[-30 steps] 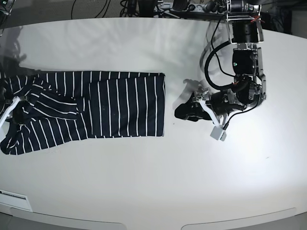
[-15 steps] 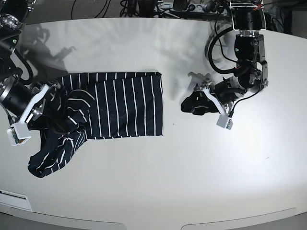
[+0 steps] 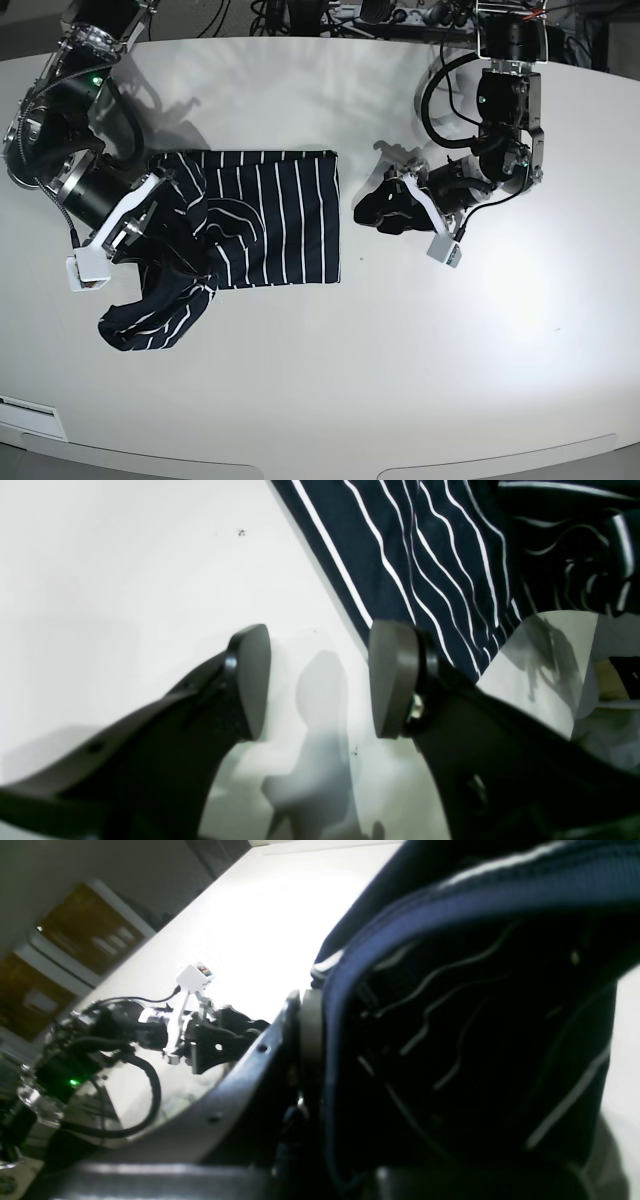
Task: Fold the T-shirt properly
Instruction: 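Lift the strip end with the right gripper and fold it toward the left gripper, then square the folded bundle by pressing its sides with both grippers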
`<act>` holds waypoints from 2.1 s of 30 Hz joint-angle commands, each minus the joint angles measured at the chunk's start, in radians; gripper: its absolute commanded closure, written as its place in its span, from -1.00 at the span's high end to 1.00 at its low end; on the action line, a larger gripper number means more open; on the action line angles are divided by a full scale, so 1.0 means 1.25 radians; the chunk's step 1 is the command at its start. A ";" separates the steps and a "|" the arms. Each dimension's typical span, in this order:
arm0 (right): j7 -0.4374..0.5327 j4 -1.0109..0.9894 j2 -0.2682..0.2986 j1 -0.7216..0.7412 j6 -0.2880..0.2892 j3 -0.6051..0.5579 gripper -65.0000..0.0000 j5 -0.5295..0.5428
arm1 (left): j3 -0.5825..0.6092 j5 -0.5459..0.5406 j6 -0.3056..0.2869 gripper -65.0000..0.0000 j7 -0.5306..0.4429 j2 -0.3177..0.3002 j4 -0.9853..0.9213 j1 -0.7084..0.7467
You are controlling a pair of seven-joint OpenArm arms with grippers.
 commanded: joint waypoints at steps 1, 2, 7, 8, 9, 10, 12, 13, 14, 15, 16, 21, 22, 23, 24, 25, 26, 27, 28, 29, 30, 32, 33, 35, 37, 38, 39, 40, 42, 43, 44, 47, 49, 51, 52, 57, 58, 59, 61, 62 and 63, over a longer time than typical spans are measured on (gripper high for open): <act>0.023 0.006 0.002 0.013 0.005 -0.010 -1.00 0.023 | -0.003 0.040 0.018 0.03 0.071 -0.008 -0.004 0.008; 0.023 0.003 0.002 0.013 0.006 -0.024 -1.00 0.023 | -0.007 0.021 0.018 0.03 0.071 -0.012 -0.004 0.006; 0.024 0.003 0.002 0.013 0.041 -0.107 -1.00 0.023 | -0.050 -0.054 0.019 0.03 0.079 -0.020 -0.004 -0.027; 0.024 0.003 0.002 0.013 0.042 -0.128 -1.00 0.023 | -0.059 -0.063 0.018 0.03 0.087 -0.020 -0.004 -0.037; 0.024 0.003 0.002 0.013 0.041 -0.152 -1.00 0.023 | -0.068 -0.069 0.018 0.03 0.096 -0.021 -0.004 -0.047; 0.026 0.003 0.002 0.013 0.041 -0.177 -0.96 0.023 | -0.074 -0.075 0.019 0.04 0.105 -0.023 -0.004 -0.058; 0.027 0.003 0.002 0.013 0.068 -0.238 -0.30 0.024 | -0.078 -0.089 0.018 0.03 0.116 -0.030 -0.004 -0.074; 0.030 0.003 0.002 0.013 0.097 -0.273 0.00 0.023 | -0.078 -0.095 0.018 0.03 0.117 -0.035 -0.004 -0.081; 0.035 0.003 0.002 0.014 0.120 -0.309 0.13 0.023 | -0.078 -0.096 0.018 0.03 0.116 -0.038 -0.004 -0.088; 0.048 0.003 0.002 0.014 0.130 -0.341 0.14 0.023 | -0.078 -0.097 0.018 0.03 0.117 -0.041 -0.004 -0.094; 0.061 0.003 0.002 0.016 0.130 -0.370 0.13 0.020 | -0.078 -0.097 0.018 0.03 0.117 -0.045 -0.004 -0.100; 0.078 0.003 0.002 0.095 0.130 -0.441 0.11 -0.052 | -0.078 -0.095 0.001 0.03 0.120 -0.063 -0.004 -0.119; 0.078 0.003 0.002 0.111 0.130 -0.440 0.04 -0.080 | -0.078 -0.102 -0.009 0.02 0.121 -0.069 -0.004 -0.121; 0.078 0.003 0.002 0.125 0.130 -0.440 -0.09 -0.110 | -0.078 -0.113 -0.013 -0.06 0.126 -0.075 -0.003 -0.121; 0.081 0.003 0.002 0.139 0.130 -0.436 -0.28 -0.145 | -0.079 -0.126 -0.012 -0.23 0.130 -0.083 -0.002 -0.121; 0.082 0.003 0.002 0.149 0.130 -0.429 -0.53 -0.183 | -0.079 -0.137 -0.011 -0.49 0.132 -0.091 0.000 -0.121; 0.090 0.003 0.002 0.156 0.130 -0.420 -0.84 -0.223 | -0.079 -0.144 -0.010 -0.83 0.132 -0.099 0.002 -0.121; 0.103 0.003 0.002 0.160 0.126 -0.408 -1.00 -0.267 | -0.079 -0.159 -0.001 -1.00 0.132 -0.107 0.002 -0.121; 0.130 0.003 0.002 0.160 0.121 -0.393 -1.00 -0.313 | -0.079 -0.186 0.009 -1.00 0.136 -0.114 0.002 -0.121; 0.171 0.003 0.002 0.160 0.116 -0.378 -1.00 -0.365 | -0.078 -0.223 0.007 -1.00 0.149 -0.120 0.002 -0.121; 0.211 0.003 0.004 0.160 0.107 -0.364 -1.00 -0.414 | -0.078 -0.268 -0.012 -1.00 0.176 -0.122 0.002 -0.122; 0.273 0.003 0.015 0.160 0.067 -0.347 -1.00 -0.485 | -0.077 -0.375 -0.056 -1.00 0.248 -0.121 0.002 -0.123; 0.291 0.002 0.024 0.160 0.051 -0.346 -1.00 -0.510 | -0.077 -0.432 -0.063 -1.00 0.283 -0.118 0.002 -0.123; 0.310 -0.021 0.037 0.165 0.042 -0.347 -1.00 -0.549 | -0.077 -0.514 -0.075 -1.00 0.338 -0.109 0.002 -0.123; 0.315 -0.082 0.050 0.182 0.037 -0.348 -1.00 -0.552 | -0.076 -0.514 -0.089 -1.00 0.351 -0.092 0.004 -0.123; 0.320 -0.124 0.057 0.196 0.038 -0.348 -1.00 -0.552 | -0.071 -0.514 -0.090 -1.00 0.351 -0.080 0.004 -0.123; 0.323 -0.170 0.063 0.214 0.042 -0.348 -1.00 -0.552 | -0.063 -0.514 -0.090 -1.00 0.351 -0.069 0.004 -0.123; 0.324 -0.219 0.069 0.234 0.051 -0.348 -1.00 -0.552 | -0.047 -0.514 -0.089 -1.00 0.351 -0.059 0.004 -0.123; 0.331 -0.319 0.076 0.281 0.073 -0.348 -1.00 -0.552 | -0.005 -0.514 -0.090 -1.00 0.351 -0.038 0.004 -0.123; 0.335 -0.366 0.079 0.304 0.081 -0.348 -1.00 -0.552 | 0.021 -0.514 -0.093 -1.00 0.349 -0.027 0.004 -0.123; 0.338 -0.408 0.082 0.327 0.088 -0.348 -1.00 -0.552 | 0.047 -0.504 -0.102 -1.00 0.347 -0.017 0.004 -0.123; 0.338 -0.518 0.090 0.385 0.099 -0.348 -1.00 -0.559 | 0.118 -0.436 -0.117 -1.00 0.347 0.008 0.004 -0.123; 0.338 -0.584 0.100 0.414 0.102 -0.352 -1.00 -0.564 | 0.159 -0.384 -0.120 -1.00 0.347 0.018 0.004 -0.123; 0.341 -0.642 0.114 0.429 0.117 -0.364 -1.00 -0.564 | 0.193 -0.327 -0.119 -1.00 0.341 0.023 0.004 -0.123; 0.345 -0.663 0.121 0.431 0.125 -0.372 -1.00 -0.564 | 0.209 -0.296 -0.119 -1.00 0.333 0.022 0.004 -0.123; 0.349 -0.708 0.167 0.409 0.130 -0.443 -1.00 -0.563 | 0.263 -0.084 -0.118 -1.00 0.230 0.012 0.004 -0.123; 0.349 -0.708 0.175 0.403 0.130 -0.456 -1.00 -0.564 | 0.276 -0.041 -0.114 -1.00 0.201 0.002 0.003 -0.128; 0.349 -0.707 0.180 0.398 0.130 -0.465 -1.00 -0.561 | 0.291 0.003 -0.102 -1.00 0.177 -0.009 0.003 -0.133; 0.343 -0.707 0.185 0.389 0.130 -0.468 -1.00 -0.545 | 0.325 0.082 -0.077 -1.00 0.138 -0.033 0.003 -0.151; 0.339 -0.704 0.190 0.385 0.130 -0.468 -1.00 -0.526 | 0.341 0.110 -0.069 -1.00 0.125 -0.045 0.003 -0.162; 0.328 -0.699 0.193 0.380 0.130 -0.468 -1.00 -0.508 | 0.358 0.133 -0.060 -1.00 0.116 -0.056 0.003 -0.172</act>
